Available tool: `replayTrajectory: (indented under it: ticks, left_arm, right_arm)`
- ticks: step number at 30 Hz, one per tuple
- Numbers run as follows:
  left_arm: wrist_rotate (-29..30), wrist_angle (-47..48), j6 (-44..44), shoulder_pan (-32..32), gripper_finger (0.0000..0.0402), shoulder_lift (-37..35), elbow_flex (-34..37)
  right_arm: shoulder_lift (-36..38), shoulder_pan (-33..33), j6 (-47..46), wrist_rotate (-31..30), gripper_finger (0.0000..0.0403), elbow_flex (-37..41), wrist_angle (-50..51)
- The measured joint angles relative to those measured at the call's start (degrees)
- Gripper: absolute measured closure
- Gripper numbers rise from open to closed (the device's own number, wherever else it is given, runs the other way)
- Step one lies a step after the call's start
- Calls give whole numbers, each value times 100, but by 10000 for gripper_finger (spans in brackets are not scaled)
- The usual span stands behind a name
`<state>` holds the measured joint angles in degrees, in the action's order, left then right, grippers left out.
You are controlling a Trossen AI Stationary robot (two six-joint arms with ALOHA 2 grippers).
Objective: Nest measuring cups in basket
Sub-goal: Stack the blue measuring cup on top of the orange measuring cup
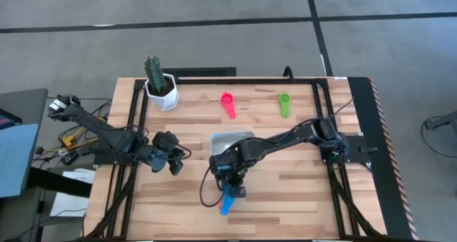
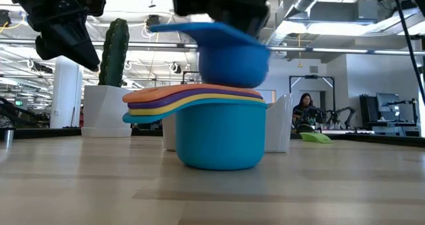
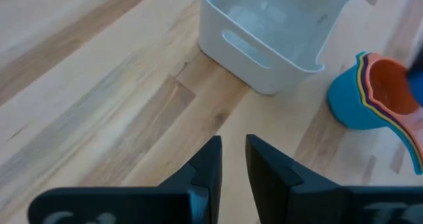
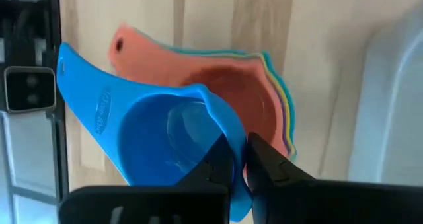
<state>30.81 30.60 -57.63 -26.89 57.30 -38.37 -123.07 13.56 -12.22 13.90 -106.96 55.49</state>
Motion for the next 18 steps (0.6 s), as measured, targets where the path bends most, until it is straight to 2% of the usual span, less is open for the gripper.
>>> replayTrajectory:
  ticks: [5,18]
  left_arm:
    - [-110,36,-2,0,346,0,0]
    - [-110,143,0,0,346,0,0]
  right_arm:
    - [-98,-15,-126,-13,367,2,19]
    - [-109,-133,-625,-27,318,0,-24]
